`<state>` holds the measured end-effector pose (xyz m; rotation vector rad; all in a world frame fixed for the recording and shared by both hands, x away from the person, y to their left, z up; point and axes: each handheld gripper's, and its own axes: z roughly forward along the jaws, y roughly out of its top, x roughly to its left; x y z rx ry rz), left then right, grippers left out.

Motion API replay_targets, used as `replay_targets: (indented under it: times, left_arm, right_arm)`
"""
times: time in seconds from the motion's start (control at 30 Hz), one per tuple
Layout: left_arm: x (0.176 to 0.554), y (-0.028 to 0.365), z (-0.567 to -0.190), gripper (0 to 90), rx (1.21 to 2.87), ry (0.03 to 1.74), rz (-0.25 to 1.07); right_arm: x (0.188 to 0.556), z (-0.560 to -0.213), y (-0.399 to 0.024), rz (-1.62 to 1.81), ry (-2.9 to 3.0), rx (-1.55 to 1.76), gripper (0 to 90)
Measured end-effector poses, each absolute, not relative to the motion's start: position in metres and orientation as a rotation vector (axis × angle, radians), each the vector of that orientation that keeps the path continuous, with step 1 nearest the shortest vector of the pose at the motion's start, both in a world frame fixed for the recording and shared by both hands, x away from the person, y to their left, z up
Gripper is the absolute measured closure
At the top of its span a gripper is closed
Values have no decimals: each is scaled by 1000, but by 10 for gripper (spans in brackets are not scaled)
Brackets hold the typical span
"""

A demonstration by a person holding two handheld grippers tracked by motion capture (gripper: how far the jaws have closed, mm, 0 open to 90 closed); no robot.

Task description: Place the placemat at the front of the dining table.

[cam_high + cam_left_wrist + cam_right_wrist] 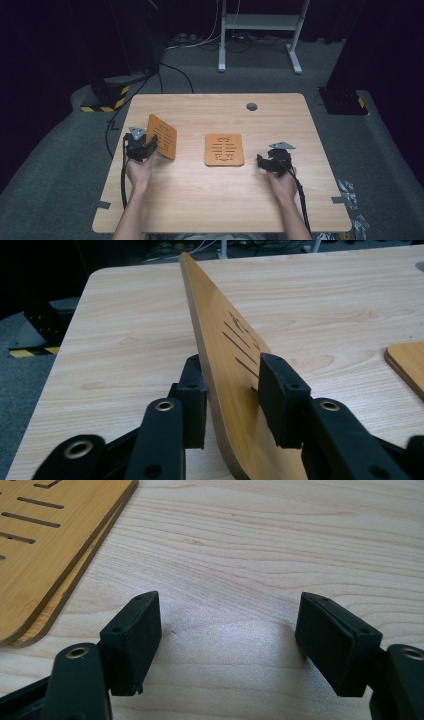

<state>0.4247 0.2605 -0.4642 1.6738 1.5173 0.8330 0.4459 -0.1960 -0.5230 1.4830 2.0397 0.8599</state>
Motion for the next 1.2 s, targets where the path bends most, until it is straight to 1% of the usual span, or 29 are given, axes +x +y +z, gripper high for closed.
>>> replay_targets:
  times: [0.1,0.17,0.27,0.43,0.57,0.9,0.97,1.03,1.1,1.13,1.2]
  left_arm:
    - [426,261,-467,593,1672,1534,822]
    - [429,261,-471,551,1699,1574,794]
    - [433,260,-476,421,1745,1618,780]
    - [434,258,-479,311,1731,1604,742]
    - [428,255,-477,292,1738,1567,731]
    - [394,239,-488,300,1757,1456,651]
    - [382,230,-492,300,1775,1416,608]
    - [378,226,-494,299,1793,1400,594]
    - [368,216,-498,300,1813,1359,561]
    - [362,205,-502,293,1853,1316,547]
    - [356,194,-507,293,1882,1290,535]
  right_arm:
    - [446,-524,-196,865,2026,1478,264]
    - [446,-523,-196,860,2040,1483,264]
    - [446,-523,-196,859,2044,1483,264]
    - [446,-523,-196,860,2042,1483,263]
    - [446,-523,-196,860,2041,1478,262]
    - [446,-523,-196,861,2040,1484,263]
    - [446,-523,-196,860,2042,1484,263]
    - [446,-523,-196,861,2041,1480,263]
    - [446,-523,-196,860,2043,1480,263]
    - [446,-523,-196,860,2044,1484,263]
    - [446,-523,-196,860,2039,1483,263]
